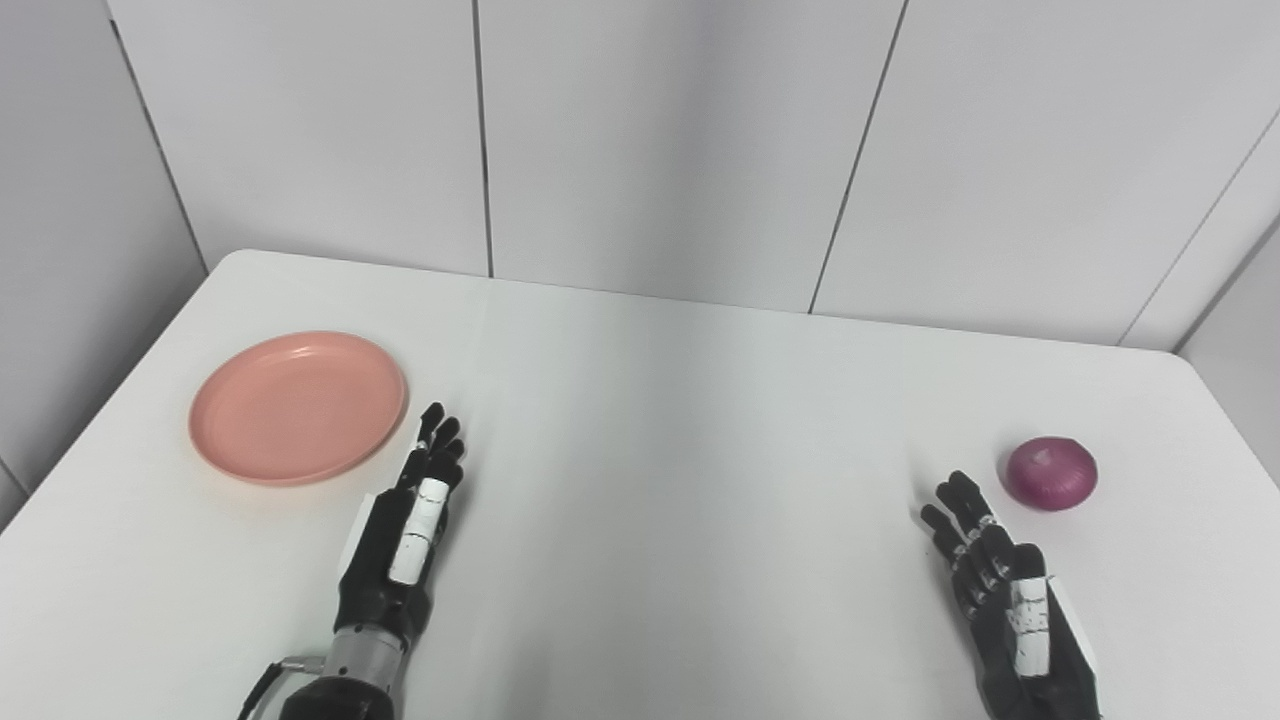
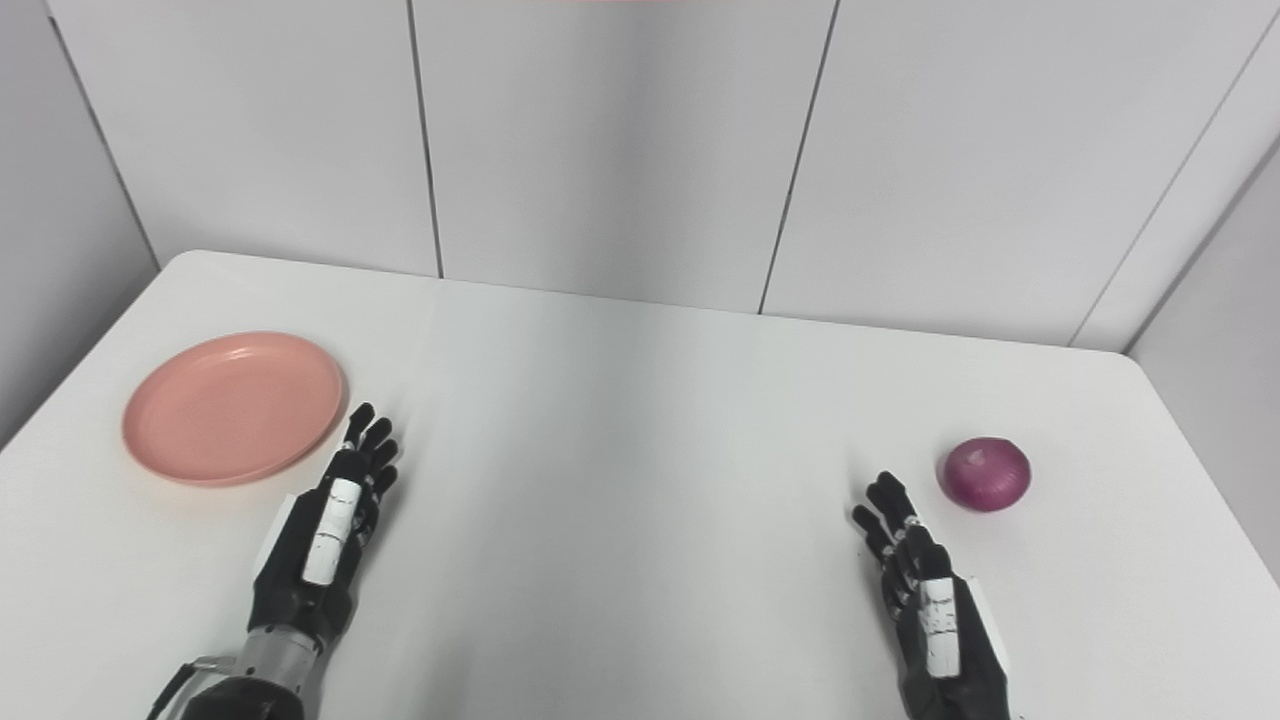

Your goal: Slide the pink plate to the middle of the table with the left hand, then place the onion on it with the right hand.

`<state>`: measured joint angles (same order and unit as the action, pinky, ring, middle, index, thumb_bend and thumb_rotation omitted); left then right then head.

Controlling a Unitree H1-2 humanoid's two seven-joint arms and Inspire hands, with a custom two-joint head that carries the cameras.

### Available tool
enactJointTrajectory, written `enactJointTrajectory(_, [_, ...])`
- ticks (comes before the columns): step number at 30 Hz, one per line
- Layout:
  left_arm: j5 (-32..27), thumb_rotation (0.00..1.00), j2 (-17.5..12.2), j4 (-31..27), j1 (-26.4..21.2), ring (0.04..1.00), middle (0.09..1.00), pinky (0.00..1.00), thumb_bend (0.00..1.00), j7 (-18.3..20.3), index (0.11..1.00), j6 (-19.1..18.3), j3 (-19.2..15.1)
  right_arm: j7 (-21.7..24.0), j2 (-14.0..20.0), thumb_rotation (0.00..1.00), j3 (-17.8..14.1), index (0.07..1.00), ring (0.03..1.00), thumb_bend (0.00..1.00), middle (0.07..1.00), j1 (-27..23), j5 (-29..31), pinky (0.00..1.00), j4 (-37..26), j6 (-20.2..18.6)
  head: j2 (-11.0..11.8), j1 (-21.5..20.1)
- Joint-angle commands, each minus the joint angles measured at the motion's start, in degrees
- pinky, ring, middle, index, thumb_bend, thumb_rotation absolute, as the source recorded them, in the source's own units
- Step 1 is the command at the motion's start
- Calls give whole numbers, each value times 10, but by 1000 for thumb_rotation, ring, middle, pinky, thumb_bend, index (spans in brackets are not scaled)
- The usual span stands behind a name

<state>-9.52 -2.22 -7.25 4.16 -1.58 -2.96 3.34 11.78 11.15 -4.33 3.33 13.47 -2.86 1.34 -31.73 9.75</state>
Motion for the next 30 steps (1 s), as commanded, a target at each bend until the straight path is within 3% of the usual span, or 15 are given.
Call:
enactJointTrajectory(1, [4,859,37,9,36,1000,1000,1000,866,-1,1000,-5,8,9,5,991,-6,973,950,898,967,31,1,1000,53,25,-1,0])
enactJointTrajectory(15, [33,852,65,59,25,1000,1000,1000,818,-16,1000,21,19,30,17,996,-21,990,970,914,978,15,18,1000,119,43,58,74])
enactJointTrajectory(20, [44,842,74,84,18,1000,1000,1000,828,-18,1000,37,16,47,18,1000,-29,1000,996,855,997,5,31,1000,146,49,75,96])
enactJointTrajectory(24, [53,847,82,99,15,1000,1000,1000,821,-17,1000,47,12,57,20,1000,-35,1000,1000,825,1000,0,35,1000,163,53,84,113])
enactJointTrajectory(27, [60,866,85,107,14,1000,1000,1000,783,-17,1000,55,11,53,18,1000,-40,1000,1000,877,1000,0,34,1000,167,50,88,117])
enactJointTrajectory(30, [64,865,88,109,13,1000,1000,1000,783,-15,1000,57,9,36,10,1000,-44,1000,1000,808,1000,8,27,1000,146,35,88,120])
